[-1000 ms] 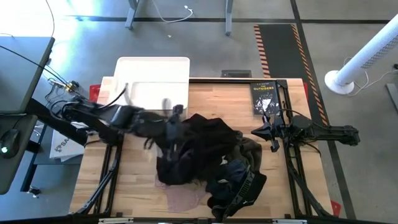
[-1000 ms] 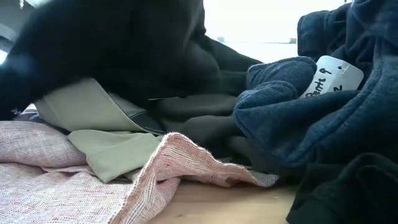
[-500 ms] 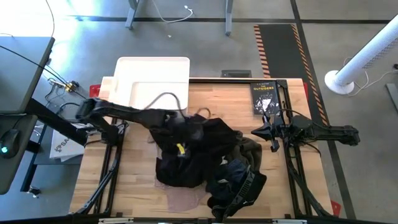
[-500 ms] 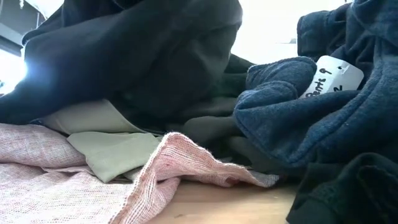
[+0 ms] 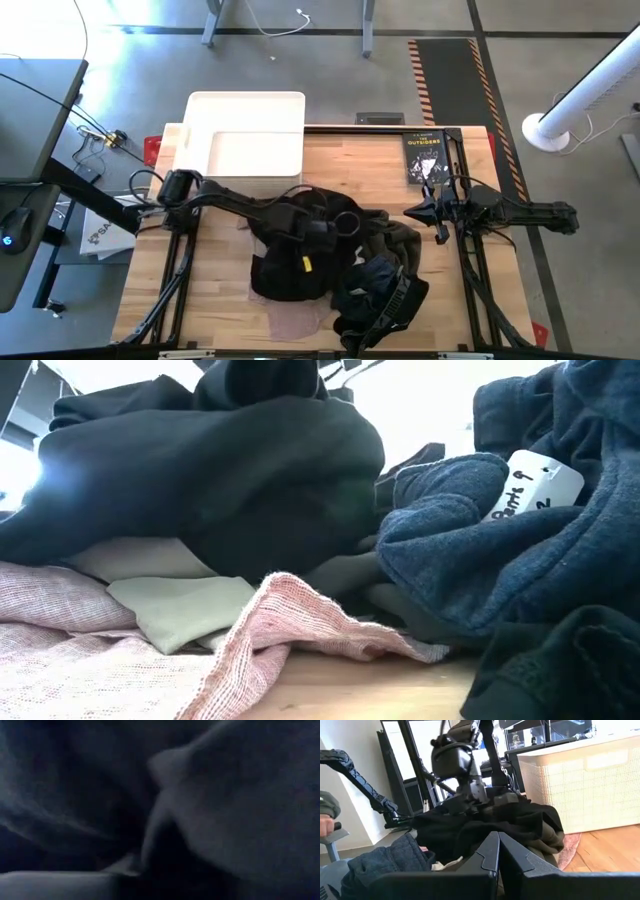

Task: Sort clothes
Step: Put the black shirt into the white laundry bin

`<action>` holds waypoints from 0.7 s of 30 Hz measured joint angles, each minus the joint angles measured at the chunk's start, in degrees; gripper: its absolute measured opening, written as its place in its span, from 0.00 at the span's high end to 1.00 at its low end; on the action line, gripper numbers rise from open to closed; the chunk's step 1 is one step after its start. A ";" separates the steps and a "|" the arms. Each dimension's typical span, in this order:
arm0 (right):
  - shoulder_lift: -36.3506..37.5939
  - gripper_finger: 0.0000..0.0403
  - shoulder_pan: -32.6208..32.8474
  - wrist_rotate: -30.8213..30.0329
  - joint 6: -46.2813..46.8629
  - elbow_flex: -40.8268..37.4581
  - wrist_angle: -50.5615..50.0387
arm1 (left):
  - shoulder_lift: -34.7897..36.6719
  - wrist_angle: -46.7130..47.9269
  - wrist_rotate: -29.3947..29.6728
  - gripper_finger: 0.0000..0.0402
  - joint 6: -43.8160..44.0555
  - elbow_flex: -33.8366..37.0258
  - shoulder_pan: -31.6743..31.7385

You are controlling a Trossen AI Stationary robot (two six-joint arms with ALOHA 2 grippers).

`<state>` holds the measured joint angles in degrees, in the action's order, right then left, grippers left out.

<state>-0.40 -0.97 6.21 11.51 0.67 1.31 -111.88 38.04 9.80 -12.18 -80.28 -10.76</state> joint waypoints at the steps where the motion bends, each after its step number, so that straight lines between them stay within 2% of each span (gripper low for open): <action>1: 0.00 1.00 -0.02 0.01 0.00 -0.01 0.00 | 0.53 0.94 0.76 0.89 0.12 -0.45 -0.37; 3: 0.00 1.00 -0.02 0.01 0.00 -0.01 -0.01 | 2.33 2.57 1.03 0.95 1.32 -1.52 -0.93; 10: -0.02 1.00 -0.02 0.01 0.00 0.00 0.01 | 15.07 3.12 1.38 0.95 3.93 -7.38 -3.04; 12: 0.00 1.00 0.00 0.01 -0.01 0.01 0.01 | 19.58 1.81 3.69 0.95 4.50 -8.84 -3.09; 17: -0.01 1.00 -0.02 -0.01 0.00 0.02 0.01 | 31.59 -6.21 11.43 0.95 3.40 -11.17 -2.82; 21: 0.00 1.00 -0.02 0.00 0.00 0.00 0.01 | 39.62 -14.97 15.41 0.95 -1.86 -11.27 -2.45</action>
<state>-0.40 -0.99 6.21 11.51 0.68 1.32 -72.26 23.07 25.21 -14.04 -91.55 -13.21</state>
